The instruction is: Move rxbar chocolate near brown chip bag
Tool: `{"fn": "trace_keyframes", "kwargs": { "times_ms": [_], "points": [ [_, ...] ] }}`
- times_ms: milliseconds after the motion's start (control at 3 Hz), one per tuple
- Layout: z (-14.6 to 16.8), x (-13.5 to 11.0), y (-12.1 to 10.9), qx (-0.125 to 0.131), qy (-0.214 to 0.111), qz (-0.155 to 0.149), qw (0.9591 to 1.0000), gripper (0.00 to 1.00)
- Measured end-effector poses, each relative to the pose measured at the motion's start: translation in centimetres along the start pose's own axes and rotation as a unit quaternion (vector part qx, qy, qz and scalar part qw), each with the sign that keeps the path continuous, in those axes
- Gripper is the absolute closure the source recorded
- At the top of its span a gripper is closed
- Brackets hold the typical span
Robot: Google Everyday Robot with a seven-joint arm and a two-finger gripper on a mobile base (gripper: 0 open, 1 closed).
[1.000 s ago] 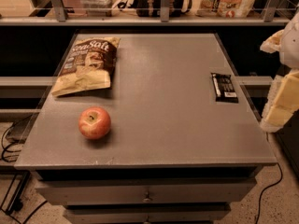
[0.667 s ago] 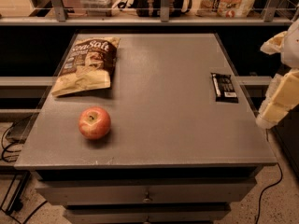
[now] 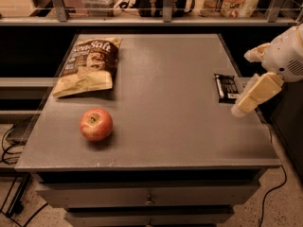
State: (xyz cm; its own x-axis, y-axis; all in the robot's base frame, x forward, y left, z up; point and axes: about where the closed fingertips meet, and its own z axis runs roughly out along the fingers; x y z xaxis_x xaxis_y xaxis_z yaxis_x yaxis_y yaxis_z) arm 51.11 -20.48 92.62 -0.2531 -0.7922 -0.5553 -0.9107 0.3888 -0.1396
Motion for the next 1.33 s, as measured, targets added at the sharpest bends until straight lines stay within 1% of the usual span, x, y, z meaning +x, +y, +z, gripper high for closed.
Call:
{"fn": "trace_keyframes", "kwargs": {
  "times_ms": [333, 667, 1000, 1333],
  "points": [
    [2.9, -0.4, -2.7, -0.006, -0.03, 0.008, 0.9995, 0.0],
    [3.4, -0.2, -3.0, -0.009, -0.031, 0.011, 0.9994, 0.0],
    [4.1, 0.5, -2.9, -0.006, -0.022, 0.019, 0.9995, 0.0],
    [5.5, 0.9, -4.5, 0.005, -0.016, 0.003, 0.9999, 0.0]
  ]
}}
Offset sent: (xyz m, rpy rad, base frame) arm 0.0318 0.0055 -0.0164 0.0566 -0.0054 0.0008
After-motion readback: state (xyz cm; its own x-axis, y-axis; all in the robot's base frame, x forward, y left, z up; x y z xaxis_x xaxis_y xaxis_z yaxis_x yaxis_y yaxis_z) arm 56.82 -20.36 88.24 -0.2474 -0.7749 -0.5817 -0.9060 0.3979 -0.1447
